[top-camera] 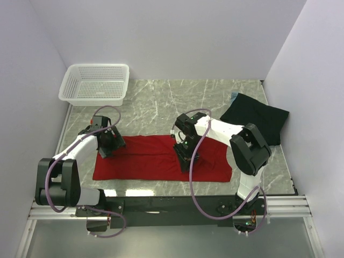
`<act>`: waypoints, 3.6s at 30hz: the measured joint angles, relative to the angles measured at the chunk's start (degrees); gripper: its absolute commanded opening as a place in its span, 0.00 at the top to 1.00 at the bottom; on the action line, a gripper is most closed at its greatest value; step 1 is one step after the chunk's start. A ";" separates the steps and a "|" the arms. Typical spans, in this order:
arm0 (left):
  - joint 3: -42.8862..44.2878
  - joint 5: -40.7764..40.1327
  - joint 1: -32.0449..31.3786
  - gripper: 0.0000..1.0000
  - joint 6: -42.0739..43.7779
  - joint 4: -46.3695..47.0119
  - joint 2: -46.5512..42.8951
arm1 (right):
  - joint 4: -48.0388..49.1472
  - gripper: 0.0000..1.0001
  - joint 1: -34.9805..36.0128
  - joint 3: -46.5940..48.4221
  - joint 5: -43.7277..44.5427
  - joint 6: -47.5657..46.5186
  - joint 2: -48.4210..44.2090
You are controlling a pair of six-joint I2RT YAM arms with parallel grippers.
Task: Fold and stack the t-shirts
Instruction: Fold the tshirt
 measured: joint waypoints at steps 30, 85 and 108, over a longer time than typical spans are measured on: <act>-0.44 1.01 0.00 0.20 1.92 1.62 2.08 | 10.01 0.57 -14.01 -21.94 26.29 21.18 -16.68; 5.70 0.57 0.00 0.19 2.91 -2.01 3.15 | -6.38 0.50 -10.21 -3.02 32.89 17.51 -17.46; 8.46 1.99 7.67 0.18 3.74 -7.48 -0.87 | 15.39 0.53 8.28 -7.32 20.13 15.06 -2.16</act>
